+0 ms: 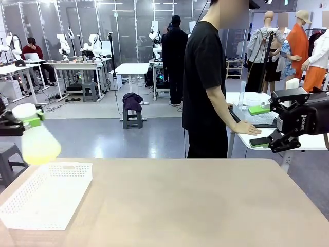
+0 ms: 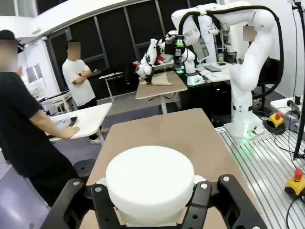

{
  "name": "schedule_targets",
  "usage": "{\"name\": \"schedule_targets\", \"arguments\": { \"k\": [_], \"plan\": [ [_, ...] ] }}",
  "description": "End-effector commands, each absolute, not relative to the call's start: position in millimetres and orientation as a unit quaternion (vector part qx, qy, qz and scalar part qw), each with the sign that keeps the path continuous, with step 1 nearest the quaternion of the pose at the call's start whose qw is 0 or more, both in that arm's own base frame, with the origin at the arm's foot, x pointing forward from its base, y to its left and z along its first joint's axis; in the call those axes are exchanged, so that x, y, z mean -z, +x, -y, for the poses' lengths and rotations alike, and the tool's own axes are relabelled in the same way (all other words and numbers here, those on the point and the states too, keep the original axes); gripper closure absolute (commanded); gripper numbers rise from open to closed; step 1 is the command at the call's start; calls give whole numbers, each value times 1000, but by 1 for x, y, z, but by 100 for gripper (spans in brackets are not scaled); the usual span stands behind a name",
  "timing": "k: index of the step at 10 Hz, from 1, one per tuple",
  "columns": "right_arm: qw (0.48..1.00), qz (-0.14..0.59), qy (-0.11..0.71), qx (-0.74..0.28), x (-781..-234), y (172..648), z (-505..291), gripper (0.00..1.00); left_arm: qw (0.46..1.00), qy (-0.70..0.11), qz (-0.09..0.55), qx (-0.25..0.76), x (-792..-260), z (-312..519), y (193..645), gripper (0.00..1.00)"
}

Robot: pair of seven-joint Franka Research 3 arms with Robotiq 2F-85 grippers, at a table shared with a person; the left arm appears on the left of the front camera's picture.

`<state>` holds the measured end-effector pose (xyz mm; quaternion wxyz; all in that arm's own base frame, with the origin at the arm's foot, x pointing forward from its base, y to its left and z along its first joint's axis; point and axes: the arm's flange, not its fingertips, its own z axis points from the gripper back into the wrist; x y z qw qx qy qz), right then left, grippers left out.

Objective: Prepare the solutions needed for the experiment.
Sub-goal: When the human places the Big flask in the center of the table, pick up the Big flask and place it in the left Organizing basket.

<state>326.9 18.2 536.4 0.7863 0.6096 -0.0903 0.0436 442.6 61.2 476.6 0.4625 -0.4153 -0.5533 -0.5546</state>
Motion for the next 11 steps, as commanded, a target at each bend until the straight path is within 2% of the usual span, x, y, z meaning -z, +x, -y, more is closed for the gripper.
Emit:
{"name": "schedule_targets", "arguments": {
  "k": [1, 5, 6, 11],
  "plan": [
    [781, 93, 615, -47, -536, 328, -18, 0, 458, -412, 571, 542, -456, -67, 438, 82],
    [781, 93, 615, -47, -536, 328, -18, 0, 449, -429, 581, 526, -424, -85, 429, 82],
    [781, 93, 615, -47, -536, 328, -18, 0, 471, -416, 569, 530, -427, -80, 434, 82],
    [781, 93, 615, -47, -536, 328, -18, 0, 471, -416, 569, 530, -427, -80, 434, 82]
  ]
}}
